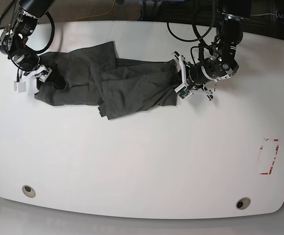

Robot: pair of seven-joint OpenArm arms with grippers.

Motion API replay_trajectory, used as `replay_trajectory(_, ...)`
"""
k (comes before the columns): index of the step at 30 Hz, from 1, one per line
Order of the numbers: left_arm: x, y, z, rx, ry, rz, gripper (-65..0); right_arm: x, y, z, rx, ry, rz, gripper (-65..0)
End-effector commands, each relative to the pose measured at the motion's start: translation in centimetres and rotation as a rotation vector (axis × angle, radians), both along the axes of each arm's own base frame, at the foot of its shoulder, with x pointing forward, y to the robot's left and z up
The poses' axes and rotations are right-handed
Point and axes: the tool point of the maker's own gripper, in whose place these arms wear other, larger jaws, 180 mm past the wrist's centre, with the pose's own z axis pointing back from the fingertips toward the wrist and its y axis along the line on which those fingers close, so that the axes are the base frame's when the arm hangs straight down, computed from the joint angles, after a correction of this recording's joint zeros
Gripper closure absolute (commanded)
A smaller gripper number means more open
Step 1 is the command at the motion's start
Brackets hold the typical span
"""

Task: Layout the t-shirt on the table in an organized manner, then fold the t-shirt properly
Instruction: 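Release the right gripper and move it to the strip's other end, then grasp the other end with the right gripper and fold it toward the left gripper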

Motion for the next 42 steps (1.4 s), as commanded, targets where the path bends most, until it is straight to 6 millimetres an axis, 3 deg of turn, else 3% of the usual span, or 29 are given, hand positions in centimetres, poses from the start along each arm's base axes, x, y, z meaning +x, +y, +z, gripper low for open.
replay_trajectory(1, 0.0, 1.2, -0.3, 0.052, 0.006, -0.004, -2.3, 0.6, -0.2, 1.0, -0.009, -0.035, 0.003, -56.6)
replay_trajectory(6, 0.0, 1.3, -0.3, 0.055, 0.006, -0.006, -2.3, 0.6, -0.1, 0.9, -0.007, -0.033, 0.005, -40.8)
replay_trajectory(12, 0.0, 1.3, -0.3, 0.057, 0.006, -0.006, -2.3, 0.7, 0.1, 0.9, -0.007, -0.031, 0.011, -10.5)
replay_trajectory(15, 0.0, 1.3, -0.3, 0.057, 0.006, -0.006, -2.3, 1.1, 1.0, 1.3, -0.022, -0.040, 0.055, 0.0)
replay_trajectory(30, 0.1, 1.3, -0.3, 0.058, 0.004, -0.007, -2.2, 3.3, 5.6, 7.5, -0.132, -0.208, 0.141, 0.0)
replay_trajectory(42, -0.1, 1.1, -0.4, 0.055, 0.008, -0.009, -2.2, 3.9, 13.0, 10.8, -0.125, -0.323, 0.326, -0.1)
